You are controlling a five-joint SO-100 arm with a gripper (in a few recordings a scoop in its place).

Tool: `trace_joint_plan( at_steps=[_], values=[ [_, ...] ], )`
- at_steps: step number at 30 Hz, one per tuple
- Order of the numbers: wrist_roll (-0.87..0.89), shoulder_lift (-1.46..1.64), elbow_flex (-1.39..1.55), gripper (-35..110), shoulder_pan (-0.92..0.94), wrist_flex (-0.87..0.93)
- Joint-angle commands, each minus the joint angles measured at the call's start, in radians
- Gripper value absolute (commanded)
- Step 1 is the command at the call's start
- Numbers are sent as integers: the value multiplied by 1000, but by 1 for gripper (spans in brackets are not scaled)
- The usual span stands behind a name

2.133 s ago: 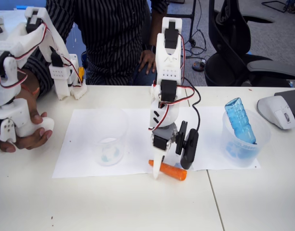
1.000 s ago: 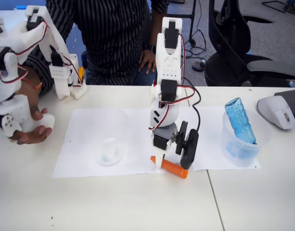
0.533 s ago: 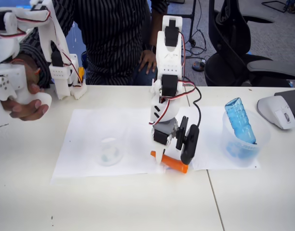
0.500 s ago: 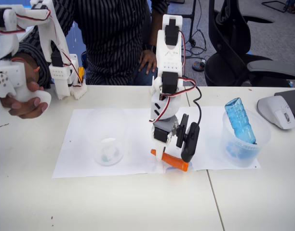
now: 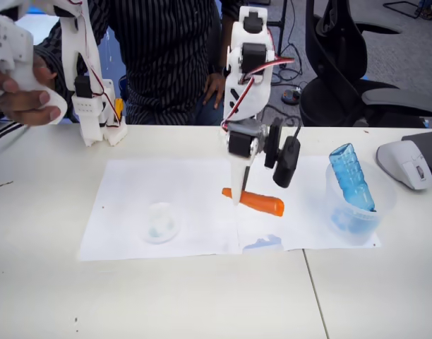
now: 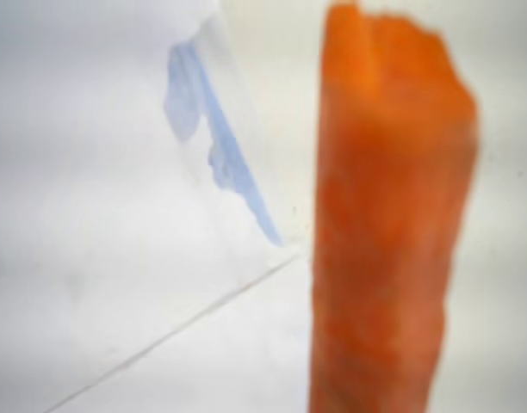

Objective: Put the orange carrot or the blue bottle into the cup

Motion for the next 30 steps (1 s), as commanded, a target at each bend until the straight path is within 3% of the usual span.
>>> trace_joint_plan(
  at_steps=[1, 20, 30],
  values=[
    [6, 268, -41, 2, 40, 12],
    [-107, 344, -41, 2, 476, 6],
    [-156, 322, -41, 2, 615, -5]
  ],
)
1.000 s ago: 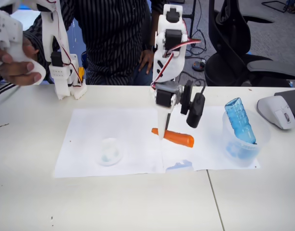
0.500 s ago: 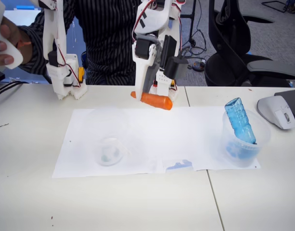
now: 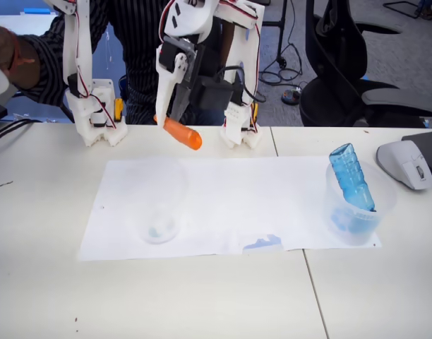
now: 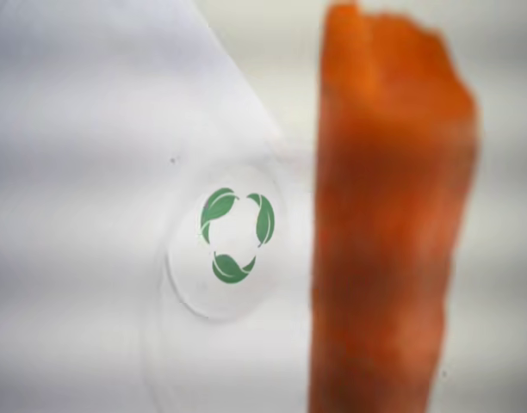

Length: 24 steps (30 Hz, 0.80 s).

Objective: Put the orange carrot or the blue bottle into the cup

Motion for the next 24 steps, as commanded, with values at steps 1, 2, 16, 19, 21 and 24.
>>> trace_joint_plan(
  at_steps=[1, 2, 16, 19, 21, 24],
  values=[
    [3, 87, -41, 2, 52, -5],
    [3, 72, -41, 2, 57, -5],
    [-12, -118, -44, 2, 64, -5],
    [-12, -133, -54, 2, 66, -6],
    [-12, -137, -54, 2, 66, -6],
    [-12, -143, -55, 2, 67, -6]
  ],
)
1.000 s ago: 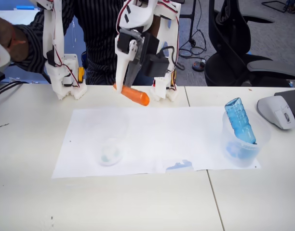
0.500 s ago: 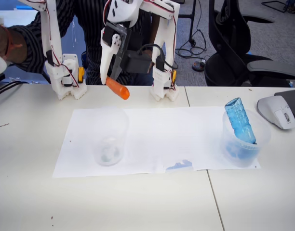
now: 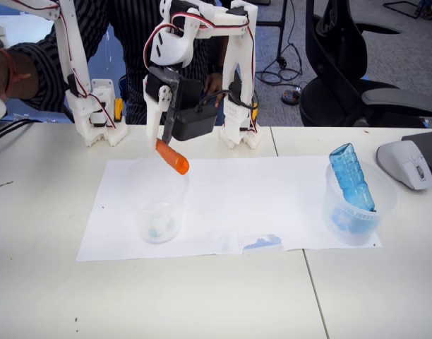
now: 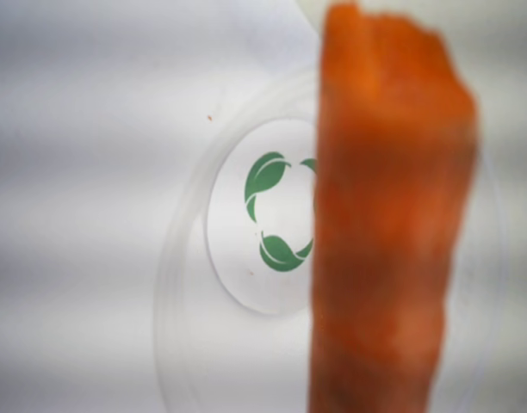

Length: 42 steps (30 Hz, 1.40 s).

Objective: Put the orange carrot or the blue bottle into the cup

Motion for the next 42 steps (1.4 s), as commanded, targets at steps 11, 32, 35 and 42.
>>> trace_joint_plan(
  at_steps=[11, 32, 35, 42],
  values=[
    [0, 37, -55, 2, 75, -8],
    [0, 35, -49, 6, 64, -75],
    [2, 35, -43, 11, 64, -80],
    [2, 37, -44, 18, 61, -86]
  ],
)
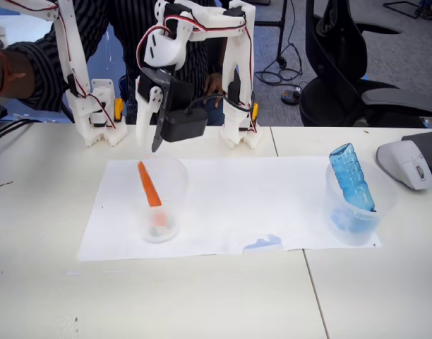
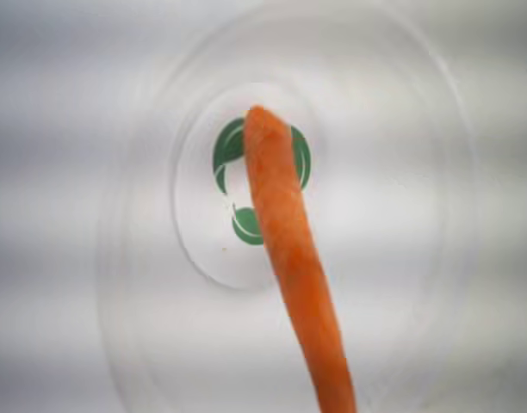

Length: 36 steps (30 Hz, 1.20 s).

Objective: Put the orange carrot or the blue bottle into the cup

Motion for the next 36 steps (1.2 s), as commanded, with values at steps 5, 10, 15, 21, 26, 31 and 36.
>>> trace_joint_plan(
  at_steps=[5, 10, 15, 21, 26, 31, 36],
  values=[
    [2, 54, -43, 18, 11, -26],
    [0, 54, -43, 18, 11, -28],
    [0, 54, -44, 18, 11, -28],
    [0, 81, -55, 18, 11, -18],
    [2, 186, -41, 18, 11, -15],
    [2, 304, -41, 18, -8, 75],
    [14, 383, -41, 18, -130, 201]
  ],
)
